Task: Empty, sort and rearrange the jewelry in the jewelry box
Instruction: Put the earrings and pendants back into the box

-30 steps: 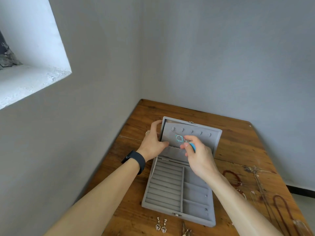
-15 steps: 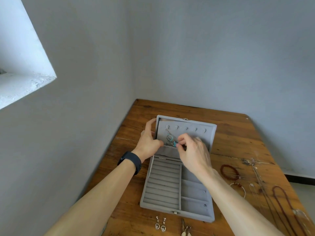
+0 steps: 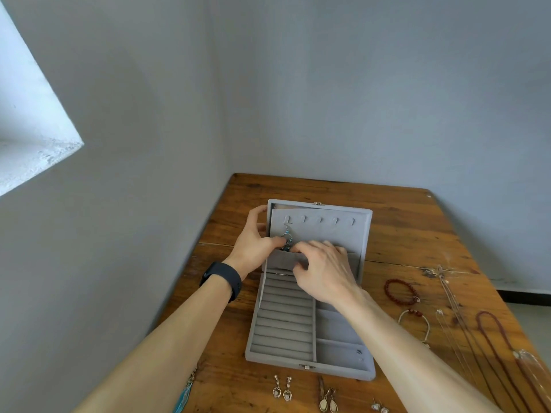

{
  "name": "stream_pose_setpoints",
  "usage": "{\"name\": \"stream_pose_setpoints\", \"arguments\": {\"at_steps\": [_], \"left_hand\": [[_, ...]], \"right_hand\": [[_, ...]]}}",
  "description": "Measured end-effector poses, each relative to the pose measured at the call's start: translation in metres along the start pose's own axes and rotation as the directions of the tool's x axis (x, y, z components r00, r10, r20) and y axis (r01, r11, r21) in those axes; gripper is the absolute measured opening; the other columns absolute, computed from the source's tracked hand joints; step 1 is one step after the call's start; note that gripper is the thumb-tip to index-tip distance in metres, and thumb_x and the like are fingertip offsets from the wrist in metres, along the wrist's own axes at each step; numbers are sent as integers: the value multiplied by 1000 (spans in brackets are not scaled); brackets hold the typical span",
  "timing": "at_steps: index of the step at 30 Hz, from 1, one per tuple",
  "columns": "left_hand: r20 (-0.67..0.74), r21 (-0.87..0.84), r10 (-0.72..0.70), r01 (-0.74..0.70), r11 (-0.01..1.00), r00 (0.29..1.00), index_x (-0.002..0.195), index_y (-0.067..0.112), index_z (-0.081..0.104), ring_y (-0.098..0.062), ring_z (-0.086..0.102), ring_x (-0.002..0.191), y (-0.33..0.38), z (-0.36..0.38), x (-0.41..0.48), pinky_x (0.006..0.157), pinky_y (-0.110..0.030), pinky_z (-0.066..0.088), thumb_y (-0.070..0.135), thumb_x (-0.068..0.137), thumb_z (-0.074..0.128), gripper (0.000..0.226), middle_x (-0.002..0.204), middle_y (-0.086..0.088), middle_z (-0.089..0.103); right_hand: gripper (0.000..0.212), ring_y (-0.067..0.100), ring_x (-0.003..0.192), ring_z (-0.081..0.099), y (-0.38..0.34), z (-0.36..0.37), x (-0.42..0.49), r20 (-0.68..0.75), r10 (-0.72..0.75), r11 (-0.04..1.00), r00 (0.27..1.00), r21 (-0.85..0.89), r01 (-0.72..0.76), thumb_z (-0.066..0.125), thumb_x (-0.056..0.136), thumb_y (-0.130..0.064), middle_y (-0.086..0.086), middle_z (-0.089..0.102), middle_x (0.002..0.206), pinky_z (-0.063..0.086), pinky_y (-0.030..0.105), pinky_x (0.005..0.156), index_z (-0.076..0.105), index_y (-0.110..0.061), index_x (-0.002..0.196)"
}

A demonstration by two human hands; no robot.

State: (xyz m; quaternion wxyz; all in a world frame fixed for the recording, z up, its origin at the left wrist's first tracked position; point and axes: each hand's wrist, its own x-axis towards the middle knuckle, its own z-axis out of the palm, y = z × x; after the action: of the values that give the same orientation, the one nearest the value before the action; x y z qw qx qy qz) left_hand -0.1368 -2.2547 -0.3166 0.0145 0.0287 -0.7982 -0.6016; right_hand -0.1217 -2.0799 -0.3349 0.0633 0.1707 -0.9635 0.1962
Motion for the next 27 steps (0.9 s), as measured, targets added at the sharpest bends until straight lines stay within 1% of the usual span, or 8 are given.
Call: {"name": "stream_pose_setpoints", "arguments": {"at_steps": [2, 6, 8, 11, 15, 19, 23, 27], "left_hand": [[-32, 56, 19, -17, 998, 999, 144, 36, 35, 2, 51, 102, 0, 0, 1, 72, -10, 39, 15, 82, 79, 79, 116, 12, 53], [-39, 112, 47, -42, 993, 998, 141, 39, 37, -2, 48, 112, -3, -2, 3, 72, -7, 37, 21, 81, 81, 77, 116, 15, 54], [-29, 125, 41, -37, 992, 999, 140, 41, 39, -3, 48, 116, -4, -4, 4, 77, -9, 38, 23, 81, 81, 75, 116, 16, 54], [-10, 136, 19, -18, 991, 1000, 146, 37, 40, -6, 49, 122, -4, -7, 5, 91, -22, 41, 25, 83, 78, 75, 128, 10, 58], [6, 178, -7, 5, 984, 1000, 152, 31, 35, -7, 53, 118, -1, -16, -7, 85, -16, 40, 26, 88, 71, 74, 139, 9, 54], [-77, 196, -21, 36, 980, 997, 153, 31, 35, -7, 42, 134, -13, -30, -56, 102, -22, 34, 29, 97, 61, 62, 153, 7, 43], [-185, 385, 62, 14, 923, 981, 154, 32, 33, 7, 27, 132, -44, -43, -134, 109, -17, 22, 31, 102, 52, 55, 154, 14, 37], [-274, 539, 108, 60, 840, 956, 157, 23, 26, 5, 17, 141, -81, -54, -207, 116, -16, 11, 32, 105, 42, 55, 162, 8, 26]], "right_hand": [[36, 23, 112, 53, -4, 4, -1, 8, -19, 998, 1000, -54, 19, 52, 90, -36, -5, 63, 117, 35, 42, 93, 61, -32, 124], [39, 21, 115, 53, -5, 11, -7, -44, -36, 995, 998, -91, 31, 53, 91, -37, -5, 62, 122, 37, 42, 96, 60, -28, 128], [41, 22, 113, 55, -5, 13, -12, -66, -55, 992, 996, -115, 48, 57, 89, -35, -5, 63, 121, 39, 41, 95, 61, -26, 128], [45, 24, 112, 57, -5, 14, -21, -89, -74, 990, 993, -129, 62, 63, 86, -29, -2, 63, 120, 42, 42, 94, 61, -21, 130], [50, 26, 120, 55, -7, 9, -31, -128, -96, 991, 987, -100, 84, 65, 85, -21, 2, 59, 131, 45, 41, 101, 59, -16, 134], [45, 24, 126, 52, -22, 4, -48, -142, -111, 994, 984, -35, 107, 63, 90, -20, 3, 56, 137, 44, 39, 105, 59, -16, 134], [38, 18, 124, 51, -55, 10, -83, -152, -155, 982, 976, 81, 168, 62, 92, -23, -3, 57, 132, 45, 36, 102, 61, -19, 130], [33, 12, 116, 52, -94, 28, -119, -157, -215, 961, 964, 144, 237, 60, 92, -27, -7, 60, 124, 46, 28, 97, 63, -23, 124]]}}
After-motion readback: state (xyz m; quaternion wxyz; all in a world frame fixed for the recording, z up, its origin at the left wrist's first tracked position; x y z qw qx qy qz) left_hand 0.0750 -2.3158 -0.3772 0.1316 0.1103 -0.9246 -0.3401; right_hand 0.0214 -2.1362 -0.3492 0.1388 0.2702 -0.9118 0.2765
